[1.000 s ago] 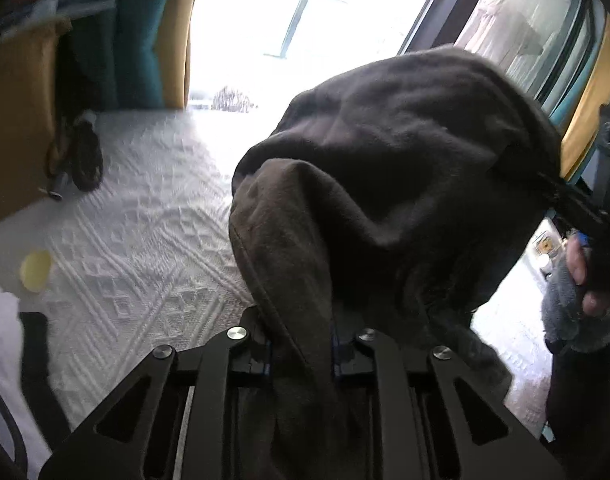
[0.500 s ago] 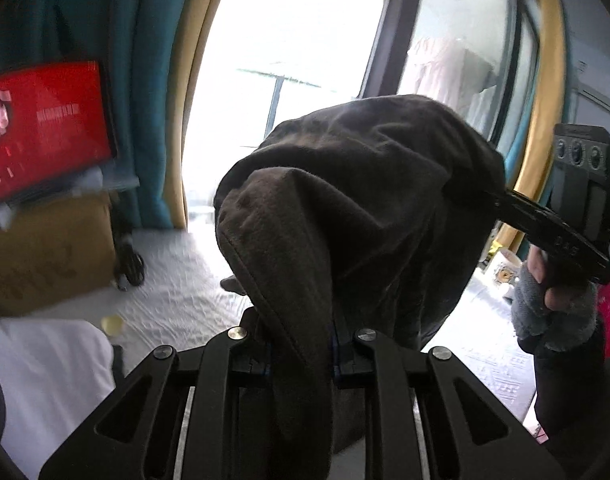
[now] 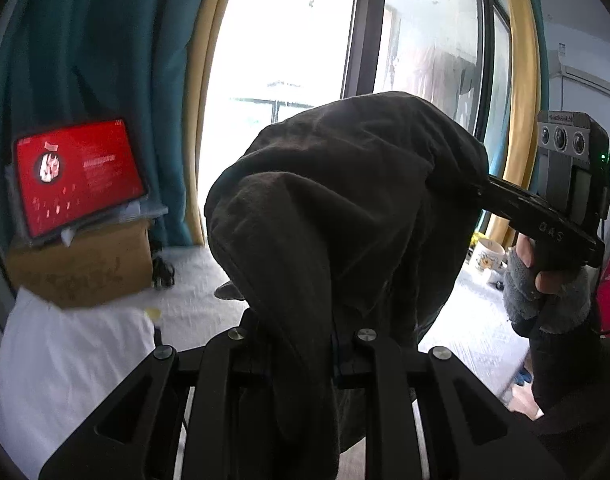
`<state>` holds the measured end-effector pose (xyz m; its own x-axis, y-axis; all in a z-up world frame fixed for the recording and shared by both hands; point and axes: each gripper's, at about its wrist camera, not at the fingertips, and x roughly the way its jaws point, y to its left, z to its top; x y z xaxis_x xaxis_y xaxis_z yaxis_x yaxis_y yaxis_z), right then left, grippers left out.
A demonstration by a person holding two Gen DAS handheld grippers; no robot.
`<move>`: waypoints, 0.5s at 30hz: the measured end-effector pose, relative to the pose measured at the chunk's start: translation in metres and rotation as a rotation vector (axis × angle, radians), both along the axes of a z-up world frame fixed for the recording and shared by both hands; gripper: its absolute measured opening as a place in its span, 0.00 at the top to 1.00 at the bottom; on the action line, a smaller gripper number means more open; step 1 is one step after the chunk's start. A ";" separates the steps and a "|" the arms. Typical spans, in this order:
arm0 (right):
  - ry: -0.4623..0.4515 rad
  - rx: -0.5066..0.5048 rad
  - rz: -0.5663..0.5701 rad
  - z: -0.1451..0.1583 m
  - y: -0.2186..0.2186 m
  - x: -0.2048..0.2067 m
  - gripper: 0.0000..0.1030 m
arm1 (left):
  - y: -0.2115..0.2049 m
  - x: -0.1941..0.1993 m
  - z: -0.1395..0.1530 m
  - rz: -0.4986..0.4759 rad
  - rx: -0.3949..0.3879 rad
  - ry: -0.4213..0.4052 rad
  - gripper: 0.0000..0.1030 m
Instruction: Fold small clothes
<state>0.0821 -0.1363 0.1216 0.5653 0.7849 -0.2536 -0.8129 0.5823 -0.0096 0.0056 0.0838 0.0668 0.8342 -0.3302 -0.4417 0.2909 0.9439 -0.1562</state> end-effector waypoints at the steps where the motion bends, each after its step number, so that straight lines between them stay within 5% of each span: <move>1: 0.012 -0.003 0.000 -0.004 0.001 -0.002 0.85 | 0.000 -0.003 -0.006 -0.001 0.005 0.015 0.82; 15: 0.233 -0.100 -0.031 -0.081 0.028 0.050 0.85 | 0.018 0.037 -0.080 0.036 0.008 0.184 0.82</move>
